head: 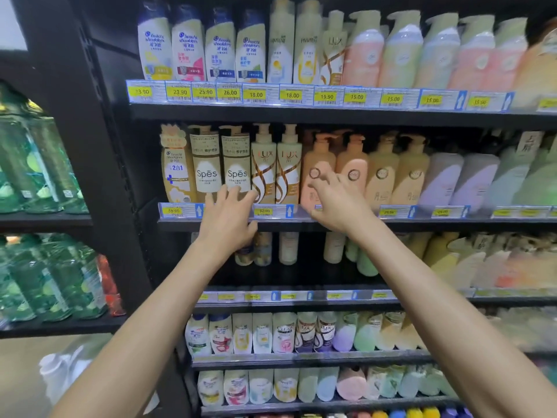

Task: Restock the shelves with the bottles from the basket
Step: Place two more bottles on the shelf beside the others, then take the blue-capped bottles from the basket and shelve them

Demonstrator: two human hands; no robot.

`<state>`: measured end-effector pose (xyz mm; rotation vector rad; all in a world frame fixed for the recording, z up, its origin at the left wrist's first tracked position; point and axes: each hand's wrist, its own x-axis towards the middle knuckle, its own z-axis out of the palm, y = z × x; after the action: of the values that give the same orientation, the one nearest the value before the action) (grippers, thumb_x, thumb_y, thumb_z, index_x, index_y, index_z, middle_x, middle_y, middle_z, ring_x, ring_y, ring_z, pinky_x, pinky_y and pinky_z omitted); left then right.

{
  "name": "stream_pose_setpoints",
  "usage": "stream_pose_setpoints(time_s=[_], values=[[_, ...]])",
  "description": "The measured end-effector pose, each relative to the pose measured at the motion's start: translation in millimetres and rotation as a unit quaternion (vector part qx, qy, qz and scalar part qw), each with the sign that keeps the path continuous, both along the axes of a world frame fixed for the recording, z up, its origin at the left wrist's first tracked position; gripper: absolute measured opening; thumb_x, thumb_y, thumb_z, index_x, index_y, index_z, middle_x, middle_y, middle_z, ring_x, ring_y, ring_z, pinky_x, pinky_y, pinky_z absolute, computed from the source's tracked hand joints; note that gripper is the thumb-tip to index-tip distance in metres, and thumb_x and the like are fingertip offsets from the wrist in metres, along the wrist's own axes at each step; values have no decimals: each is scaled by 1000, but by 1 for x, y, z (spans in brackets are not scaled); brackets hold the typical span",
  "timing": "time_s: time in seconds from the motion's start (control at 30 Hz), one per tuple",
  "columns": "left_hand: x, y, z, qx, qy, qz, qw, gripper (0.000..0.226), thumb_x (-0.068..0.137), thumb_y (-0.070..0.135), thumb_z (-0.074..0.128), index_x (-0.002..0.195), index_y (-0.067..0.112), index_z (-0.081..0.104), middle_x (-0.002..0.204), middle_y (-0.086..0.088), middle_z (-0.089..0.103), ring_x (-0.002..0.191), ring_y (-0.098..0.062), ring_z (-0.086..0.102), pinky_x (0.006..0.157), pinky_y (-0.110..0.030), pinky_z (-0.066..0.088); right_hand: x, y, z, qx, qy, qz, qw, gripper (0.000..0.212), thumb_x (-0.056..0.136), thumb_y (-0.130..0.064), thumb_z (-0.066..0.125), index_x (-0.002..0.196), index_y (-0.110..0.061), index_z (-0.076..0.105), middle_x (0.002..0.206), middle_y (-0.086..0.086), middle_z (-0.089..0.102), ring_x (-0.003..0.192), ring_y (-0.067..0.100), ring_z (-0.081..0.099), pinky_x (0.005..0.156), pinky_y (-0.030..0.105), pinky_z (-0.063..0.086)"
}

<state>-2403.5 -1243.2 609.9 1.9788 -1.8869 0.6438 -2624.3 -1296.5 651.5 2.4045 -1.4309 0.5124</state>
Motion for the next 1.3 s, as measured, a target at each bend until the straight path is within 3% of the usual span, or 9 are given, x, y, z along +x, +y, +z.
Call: stream_pose_setpoints(time_s=[0.3,0.5,0.67,1.0,1.3], values=[[-41,30,-20,75,2,32,997,65,95,43,58,153,25,33,153,-14,40,141,-36,35,113,-55,33,-29,24,-38,47,14,17,999,62,89,-39,65,143,-18,43,143,13,43,131,34,40,105,47,37],[-55,45,-41,107,3,24,994,60,95,43,59,147,21,41,148,-10,46,136,-35,41,108,-52,37,-35,37,-69,108,25,6,994,58,91,-39,63,141,-15,47,143,12,42,133,33,37,107,47,38],[-54,50,-57,147,15,24,989,56,96,45,57,144,22,43,144,-8,51,138,-35,39,114,-60,28,-38,48,-95,151,33,-12,988,57,91,-39,62,140,-15,47,143,13,42,133,34,38,105,46,40],[-37,61,-128,216,61,-18,974,56,94,41,60,143,19,45,145,-8,48,135,-33,40,107,-48,35,-30,65,-154,231,23,-56,971,58,90,-39,64,141,-16,46,139,13,44,128,35,41,100,45,41],[-27,70,-201,272,102,-44,956,58,94,41,60,144,18,44,144,-11,47,133,-36,42,104,-50,38,-17,82,-235,305,-5,-83,949,59,91,-38,64,142,-13,46,139,16,44,130,36,39,101,45,42]])
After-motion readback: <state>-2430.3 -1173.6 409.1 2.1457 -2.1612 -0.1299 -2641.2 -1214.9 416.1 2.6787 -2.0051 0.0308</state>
